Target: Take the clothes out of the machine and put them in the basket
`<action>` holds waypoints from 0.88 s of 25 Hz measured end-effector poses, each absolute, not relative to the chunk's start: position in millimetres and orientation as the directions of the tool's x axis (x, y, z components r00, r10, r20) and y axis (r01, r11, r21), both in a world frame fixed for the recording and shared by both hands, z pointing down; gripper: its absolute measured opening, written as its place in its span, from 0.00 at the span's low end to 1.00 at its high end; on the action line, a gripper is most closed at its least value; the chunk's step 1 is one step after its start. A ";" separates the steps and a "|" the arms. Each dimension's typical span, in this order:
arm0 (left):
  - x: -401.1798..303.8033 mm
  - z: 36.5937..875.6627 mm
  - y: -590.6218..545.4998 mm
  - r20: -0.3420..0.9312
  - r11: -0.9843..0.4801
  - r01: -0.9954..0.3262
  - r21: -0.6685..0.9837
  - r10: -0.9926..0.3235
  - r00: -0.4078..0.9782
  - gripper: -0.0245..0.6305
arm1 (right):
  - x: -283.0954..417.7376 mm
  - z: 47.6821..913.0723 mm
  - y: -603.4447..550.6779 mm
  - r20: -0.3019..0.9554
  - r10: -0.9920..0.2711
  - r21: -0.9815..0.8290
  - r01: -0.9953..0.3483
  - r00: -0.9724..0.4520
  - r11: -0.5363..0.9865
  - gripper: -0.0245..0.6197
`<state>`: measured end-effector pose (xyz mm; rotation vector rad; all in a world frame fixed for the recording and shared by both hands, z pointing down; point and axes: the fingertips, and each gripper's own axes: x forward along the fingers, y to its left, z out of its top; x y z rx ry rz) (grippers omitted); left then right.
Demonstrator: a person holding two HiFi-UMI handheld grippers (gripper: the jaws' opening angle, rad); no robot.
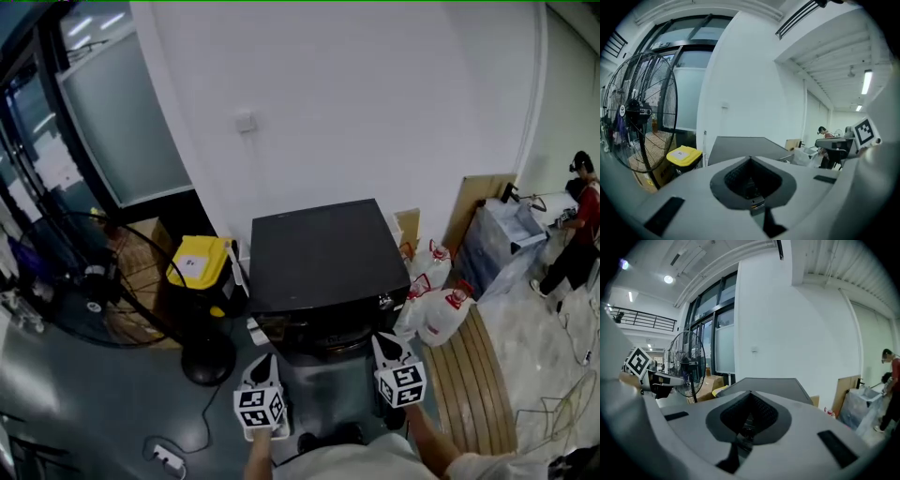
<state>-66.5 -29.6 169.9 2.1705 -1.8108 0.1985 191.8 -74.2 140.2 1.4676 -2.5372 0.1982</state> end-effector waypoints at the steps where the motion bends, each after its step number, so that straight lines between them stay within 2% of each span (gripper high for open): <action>1: -67.3 166.4 -29.8 0.295 -0.157 -0.978 0.141 -0.936 0.193 0.07 | 193.2 137.9 -73.9 0.236 -0.844 -0.020 -0.871 -0.481 0.491 0.08; 22: -65.2 151.0 -35.4 0.282 -0.167 -0.982 0.094 -0.941 0.187 0.07 | 203.6 120.2 -77.6 0.216 -0.866 0.009 -0.886 -0.450 0.463 0.08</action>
